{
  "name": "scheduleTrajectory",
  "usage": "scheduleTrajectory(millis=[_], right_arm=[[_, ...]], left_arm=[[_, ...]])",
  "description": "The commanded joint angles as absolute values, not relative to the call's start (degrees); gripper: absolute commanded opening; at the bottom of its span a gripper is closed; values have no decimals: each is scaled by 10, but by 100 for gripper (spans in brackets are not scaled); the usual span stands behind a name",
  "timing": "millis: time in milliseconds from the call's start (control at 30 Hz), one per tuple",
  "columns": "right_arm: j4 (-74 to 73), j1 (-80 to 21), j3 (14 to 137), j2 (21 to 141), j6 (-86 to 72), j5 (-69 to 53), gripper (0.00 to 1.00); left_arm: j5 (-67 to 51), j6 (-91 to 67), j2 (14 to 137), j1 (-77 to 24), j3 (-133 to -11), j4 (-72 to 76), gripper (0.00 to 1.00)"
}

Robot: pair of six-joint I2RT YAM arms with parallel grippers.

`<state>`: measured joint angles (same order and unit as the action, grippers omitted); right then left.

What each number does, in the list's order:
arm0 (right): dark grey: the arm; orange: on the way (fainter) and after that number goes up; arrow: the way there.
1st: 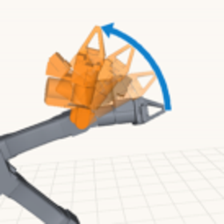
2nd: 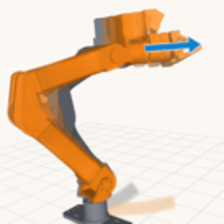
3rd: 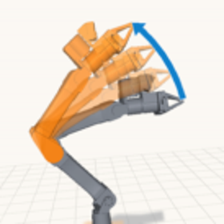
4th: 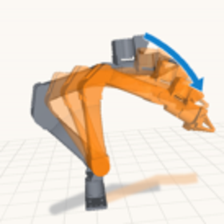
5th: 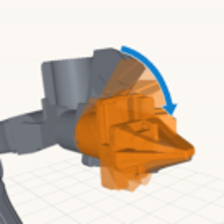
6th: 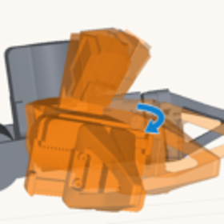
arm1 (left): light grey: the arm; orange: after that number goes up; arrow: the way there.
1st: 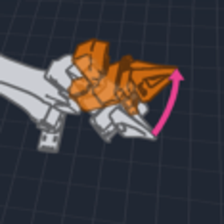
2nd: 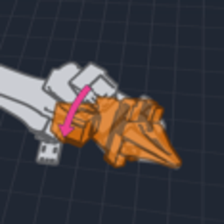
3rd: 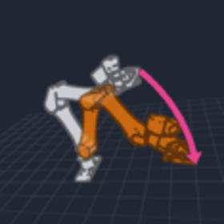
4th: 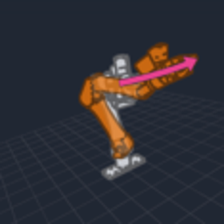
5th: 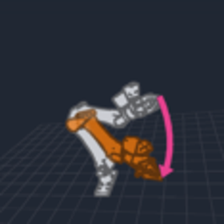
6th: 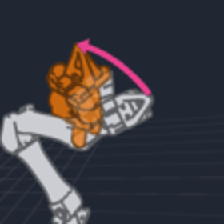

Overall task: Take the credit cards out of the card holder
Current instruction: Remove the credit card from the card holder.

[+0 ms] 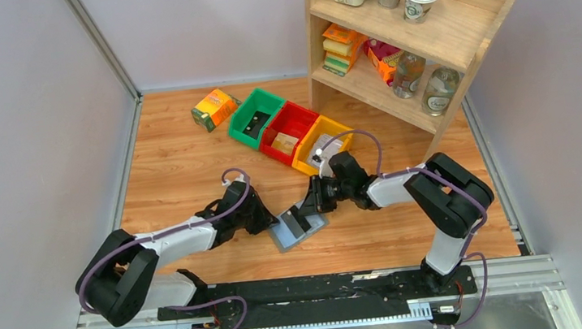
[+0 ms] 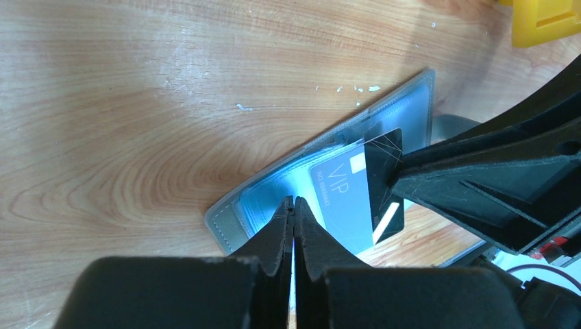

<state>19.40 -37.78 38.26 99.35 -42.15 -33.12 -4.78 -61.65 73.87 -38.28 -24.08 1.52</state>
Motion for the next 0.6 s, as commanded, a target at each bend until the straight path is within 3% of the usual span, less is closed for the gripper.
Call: scheduleTrajectory(millis=[0,167,233,367,567], right_arm=[[204,-377,388,1005,-420,-337,23],[206,-378,393,1020,-424,-345,24],[208,-378,395,1027,-424,-349,20],[210,-375,390,1013,-423,-352,0],[136,-352,378,942,-384,-318,0]], left_arm=[[-36,-606,760,-386,-243,-18,0],[-37,-607,760,-386,-241,-16,0],[-37,-607,759,-386,-239,-14,0],[-36,-611,758,-386,-236,-13,0],[-39,-611,756,-386,-234,-7,0]])
